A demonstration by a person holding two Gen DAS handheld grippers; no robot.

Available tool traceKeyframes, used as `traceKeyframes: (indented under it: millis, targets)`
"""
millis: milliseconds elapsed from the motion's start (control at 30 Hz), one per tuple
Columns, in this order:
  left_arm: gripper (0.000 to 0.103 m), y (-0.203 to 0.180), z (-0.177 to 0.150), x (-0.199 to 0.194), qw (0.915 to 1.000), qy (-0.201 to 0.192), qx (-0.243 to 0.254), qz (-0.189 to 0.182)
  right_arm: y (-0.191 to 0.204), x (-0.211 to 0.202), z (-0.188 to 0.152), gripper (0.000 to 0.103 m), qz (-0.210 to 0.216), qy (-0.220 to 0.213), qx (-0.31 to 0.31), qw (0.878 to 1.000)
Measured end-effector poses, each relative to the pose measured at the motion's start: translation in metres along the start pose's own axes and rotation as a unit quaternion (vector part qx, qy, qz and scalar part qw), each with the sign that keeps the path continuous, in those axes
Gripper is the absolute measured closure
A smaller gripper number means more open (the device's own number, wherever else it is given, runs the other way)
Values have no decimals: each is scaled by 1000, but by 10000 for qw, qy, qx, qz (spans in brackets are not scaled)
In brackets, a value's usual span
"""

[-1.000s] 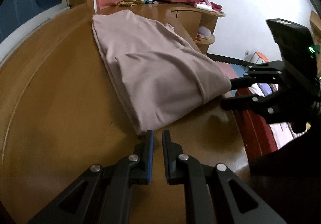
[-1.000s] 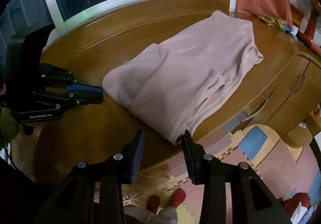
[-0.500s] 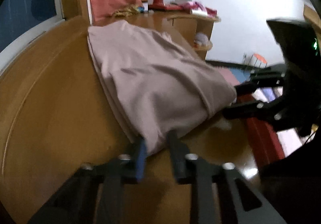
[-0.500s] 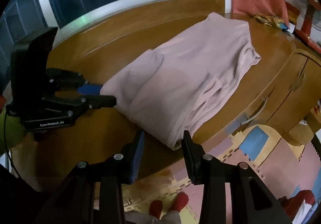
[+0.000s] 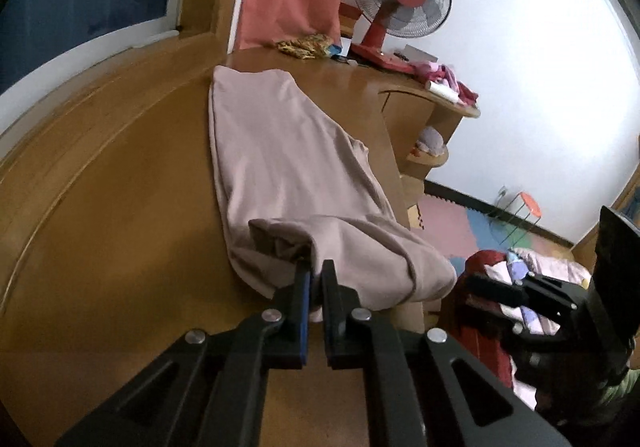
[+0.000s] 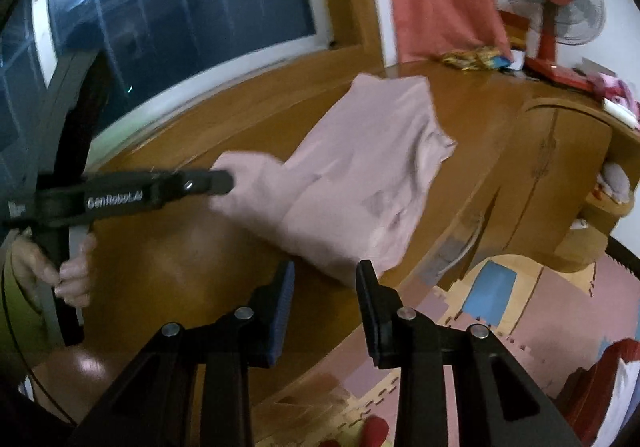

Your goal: Fold clothes

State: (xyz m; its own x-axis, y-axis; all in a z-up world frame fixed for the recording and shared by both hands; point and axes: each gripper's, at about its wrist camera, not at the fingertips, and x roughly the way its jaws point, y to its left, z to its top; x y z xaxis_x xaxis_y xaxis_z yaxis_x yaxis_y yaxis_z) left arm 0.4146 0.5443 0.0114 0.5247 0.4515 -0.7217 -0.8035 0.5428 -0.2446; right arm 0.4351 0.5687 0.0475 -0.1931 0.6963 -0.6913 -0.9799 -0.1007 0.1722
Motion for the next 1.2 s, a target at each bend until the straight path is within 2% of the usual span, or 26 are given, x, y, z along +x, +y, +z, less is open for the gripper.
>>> traceKeyframes:
  millis: [200, 267, 533, 600, 700, 833, 867, 933, 1000, 1133, 1200]
  targets:
    - [99, 4, -3, 1, 10000, 58, -63, 42, -1, 28, 1, 72, -70, 136, -40, 9999]
    - [99, 5, -4, 2, 9999, 77, -84, 55, 1, 37, 5, 86, -195, 143, -179, 9995]
    - [99, 20, -4, -4, 9987, 0, -343, 371, 12, 7, 3, 103, -707, -21, -980, 9927]
    - [100, 26, -8, -4, 9973, 20, -357, 643, 3, 6, -2, 103, -1050, 34, -1065, 9887]
    - [100, 37, -13, -7, 9969, 83, -599, 508, -16, 7, -7, 103, -820, 282, -710, 9937]
    - [100, 24, -13, -10, 9979, 50, -478, 425, -3, 5, -9, 100, 350, 299, -180, 9988]
    - [100, 20, -12, -11, 9983, 38, -436, 385, 3, 8, -7, 97, 476, 278, -127, 9984]
    - [100, 11, -10, -12, 9989, 15, -353, 312, 10, 19, -3, 88, 255, 326, -248, 9988]
    - [100, 8, -8, -12, 9990, 12, -308, 316, 12, 29, 0, 88, 113, 375, -273, 9989]
    - [100, 12, -9, -11, 9986, 39, -411, 320, -7, 20, 0, 87, 193, 215, 311, 9991]
    - [100, 12, -11, -8, 9987, 69, -377, 331, -16, 20, 2, 79, 168, 189, 510, 9984]
